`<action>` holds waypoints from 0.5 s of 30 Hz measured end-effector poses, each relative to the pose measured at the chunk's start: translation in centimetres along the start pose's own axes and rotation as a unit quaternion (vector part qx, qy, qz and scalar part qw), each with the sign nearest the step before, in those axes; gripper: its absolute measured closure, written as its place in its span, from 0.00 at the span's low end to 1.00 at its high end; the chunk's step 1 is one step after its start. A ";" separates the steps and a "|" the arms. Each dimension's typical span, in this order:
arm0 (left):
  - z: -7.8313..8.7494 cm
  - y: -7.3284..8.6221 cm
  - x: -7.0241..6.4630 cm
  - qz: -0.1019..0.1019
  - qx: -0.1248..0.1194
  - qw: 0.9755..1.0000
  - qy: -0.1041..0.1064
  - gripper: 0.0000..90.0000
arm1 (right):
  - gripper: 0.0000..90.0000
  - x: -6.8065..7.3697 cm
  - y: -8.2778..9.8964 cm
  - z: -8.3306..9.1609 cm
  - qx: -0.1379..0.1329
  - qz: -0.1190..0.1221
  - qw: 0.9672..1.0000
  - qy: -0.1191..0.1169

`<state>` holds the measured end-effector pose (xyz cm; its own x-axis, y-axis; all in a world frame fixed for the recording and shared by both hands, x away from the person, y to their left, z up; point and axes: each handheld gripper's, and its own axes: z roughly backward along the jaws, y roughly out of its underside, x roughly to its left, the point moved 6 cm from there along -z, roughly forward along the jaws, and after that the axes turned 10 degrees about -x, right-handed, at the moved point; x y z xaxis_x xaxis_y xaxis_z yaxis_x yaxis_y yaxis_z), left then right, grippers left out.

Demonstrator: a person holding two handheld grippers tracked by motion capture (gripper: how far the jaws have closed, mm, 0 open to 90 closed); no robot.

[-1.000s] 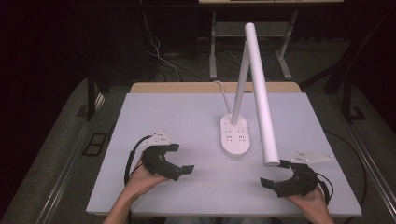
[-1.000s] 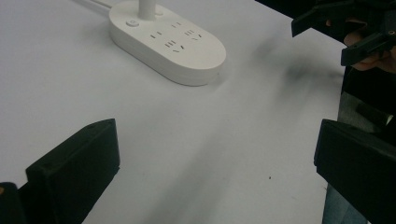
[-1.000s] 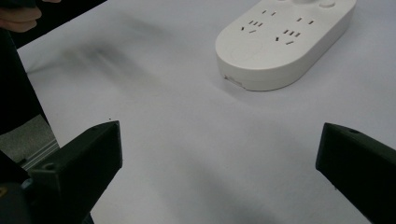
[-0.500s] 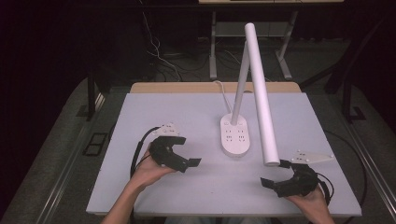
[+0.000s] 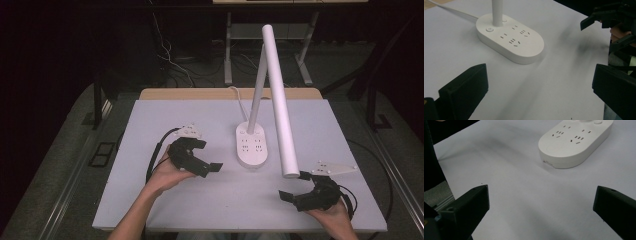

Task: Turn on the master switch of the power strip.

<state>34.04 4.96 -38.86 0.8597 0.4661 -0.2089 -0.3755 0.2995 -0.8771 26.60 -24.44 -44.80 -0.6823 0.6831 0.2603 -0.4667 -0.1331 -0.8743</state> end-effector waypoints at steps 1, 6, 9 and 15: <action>-0.1 -0.1 0.1 0.000 -0.001 1.000 0.000 0.00 | 0.00 0.0 0.0 0.0 0.001 -0.003 1.000 0.000; -0.2 -0.6 0.6 0.004 -0.004 1.000 -0.003 0.00 | 0.00 0.0 0.0 0.0 0.000 -0.004 1.000 0.001; -0.3 -0.8 0.9 0.009 -0.005 1.000 -0.005 0.00 | 0.00 0.0 0.0 0.0 -0.001 -0.003 1.000 0.001; -0.6 -1.3 1.7 0.015 -0.002 1.000 -0.011 0.00 | 0.00 0.0 0.0 0.0 0.000 -0.004 1.000 0.000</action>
<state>36.17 4.88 -38.36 0.8405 0.4925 -0.2259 -0.3997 0.2820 -0.8722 26.58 -24.45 -44.82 -0.6785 0.6847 0.2662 -0.4716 -0.1281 -0.8724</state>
